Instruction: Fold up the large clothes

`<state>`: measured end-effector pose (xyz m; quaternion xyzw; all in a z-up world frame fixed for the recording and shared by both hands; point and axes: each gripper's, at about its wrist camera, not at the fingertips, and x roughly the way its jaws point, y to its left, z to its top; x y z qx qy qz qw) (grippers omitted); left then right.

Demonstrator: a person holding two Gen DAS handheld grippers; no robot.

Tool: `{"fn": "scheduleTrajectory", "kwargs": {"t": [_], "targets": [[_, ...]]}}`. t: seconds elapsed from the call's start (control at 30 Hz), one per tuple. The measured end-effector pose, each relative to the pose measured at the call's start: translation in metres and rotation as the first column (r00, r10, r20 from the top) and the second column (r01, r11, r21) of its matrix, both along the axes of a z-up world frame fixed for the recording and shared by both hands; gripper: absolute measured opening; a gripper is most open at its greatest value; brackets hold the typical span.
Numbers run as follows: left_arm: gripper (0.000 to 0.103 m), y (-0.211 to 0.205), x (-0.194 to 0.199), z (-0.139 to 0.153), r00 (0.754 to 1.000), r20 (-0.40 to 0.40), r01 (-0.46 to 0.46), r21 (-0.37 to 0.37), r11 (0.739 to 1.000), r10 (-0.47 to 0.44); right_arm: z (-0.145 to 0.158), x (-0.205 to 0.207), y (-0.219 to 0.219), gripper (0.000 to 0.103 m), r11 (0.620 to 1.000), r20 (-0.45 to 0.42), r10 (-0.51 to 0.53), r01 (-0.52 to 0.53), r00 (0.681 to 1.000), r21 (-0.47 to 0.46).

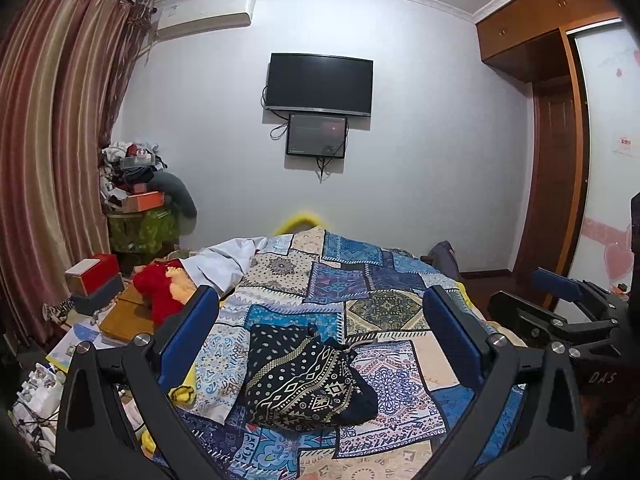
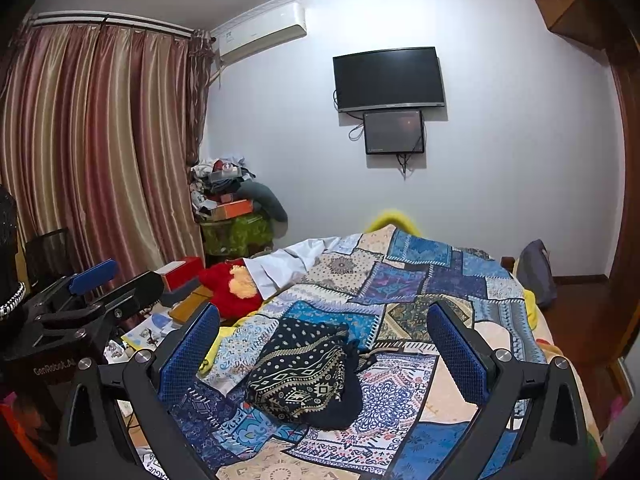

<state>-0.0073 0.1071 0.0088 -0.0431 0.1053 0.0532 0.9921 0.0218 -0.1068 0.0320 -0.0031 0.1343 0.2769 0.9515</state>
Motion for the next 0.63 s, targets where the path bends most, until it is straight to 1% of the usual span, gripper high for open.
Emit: {"fn": "scheduleTrajectory", "kwargs": {"t": [0.3,0.63], "targets": [[0.103,-0.0033,-0.0002,0.0005,1.0,0.003,0.013,0.007,1.0,-0.013,0.0025,-0.0062,0.0073,0.103,1.0,-0.001,-0.011,0.011,1.0,0.002],[0.103,-0.0022,-0.0005,0.0001,1.0,0.001,0.016,0.003,1.0,-0.016,0.0034,-0.005,0.0051,0.103,1.0,-0.002,-0.013,0.013,1.0,0.003]]}}
